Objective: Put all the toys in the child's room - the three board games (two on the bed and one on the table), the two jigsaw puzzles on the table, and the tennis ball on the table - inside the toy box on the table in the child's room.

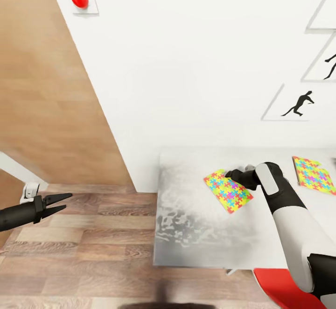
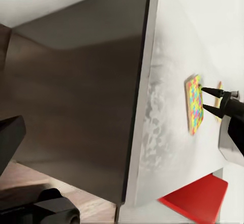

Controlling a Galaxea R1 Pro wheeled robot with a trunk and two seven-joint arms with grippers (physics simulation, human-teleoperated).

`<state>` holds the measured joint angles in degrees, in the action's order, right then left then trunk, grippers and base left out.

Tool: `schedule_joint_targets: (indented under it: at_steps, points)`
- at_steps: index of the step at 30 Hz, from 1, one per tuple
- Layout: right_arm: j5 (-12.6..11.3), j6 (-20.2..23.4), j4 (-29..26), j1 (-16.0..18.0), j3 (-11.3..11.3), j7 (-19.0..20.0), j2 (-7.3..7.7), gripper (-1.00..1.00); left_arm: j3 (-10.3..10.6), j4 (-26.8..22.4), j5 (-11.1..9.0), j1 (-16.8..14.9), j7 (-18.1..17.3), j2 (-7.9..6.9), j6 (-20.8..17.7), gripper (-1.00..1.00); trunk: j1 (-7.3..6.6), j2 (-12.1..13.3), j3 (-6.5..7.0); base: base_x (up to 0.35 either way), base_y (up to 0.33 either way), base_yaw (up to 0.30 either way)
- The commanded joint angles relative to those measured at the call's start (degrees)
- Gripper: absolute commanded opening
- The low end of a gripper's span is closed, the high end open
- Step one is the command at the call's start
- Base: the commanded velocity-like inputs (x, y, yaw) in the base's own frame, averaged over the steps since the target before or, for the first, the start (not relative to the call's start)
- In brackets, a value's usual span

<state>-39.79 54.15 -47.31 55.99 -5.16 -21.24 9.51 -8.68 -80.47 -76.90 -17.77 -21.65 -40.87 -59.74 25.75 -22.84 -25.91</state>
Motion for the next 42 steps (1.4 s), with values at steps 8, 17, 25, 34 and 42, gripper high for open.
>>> schedule_joint_targets:
  at_steps: [8,17,25,34,42]
  points:
    - [-0.99,0.16,1.34,0.00,-0.02,-0.56,-0.02,1.00,-0.02,0.05,0.44,-0.07,-0.50,0.00,-0.20,1.00,0.03,-0.08,-0.10,-0.121,0.268,0.000]
    - [-0.99,0.16,1.34,0.00,-0.02,-0.56,-0.02,1.00,-0.02,0.05,0.44,-0.07,-0.50,0.00,-0.20,1.00,0.03,-0.08,-0.10,-0.117,0.271,0.000]
    - [-0.99,0.16,1.34,0.00,-0.02,-0.56,-0.10,1.00,-0.02,0.05,0.44,-0.07,-0.50,0.00,-0.20,1.00,0.03,-0.08,-0.10,-0.117,0.271,0.000]
    - [-0.99,0.16,1.34,0.00,-0.02,-0.49,-0.10,1.00,0.31,-0.06,0.30,-0.07,-0.50,0.33,-0.20,1.00,0.03,-0.08,-0.10,-0.052,0.130,0.000]
    - [-1.06,0.22,1.34,0.00,-0.02,-0.49,-0.27,1.00,9.54,-0.29,3.92,-2.78,8.85,10.57,1.23,1.00,0.03,-0.08,-0.10,-0.001,0.004,0.000]
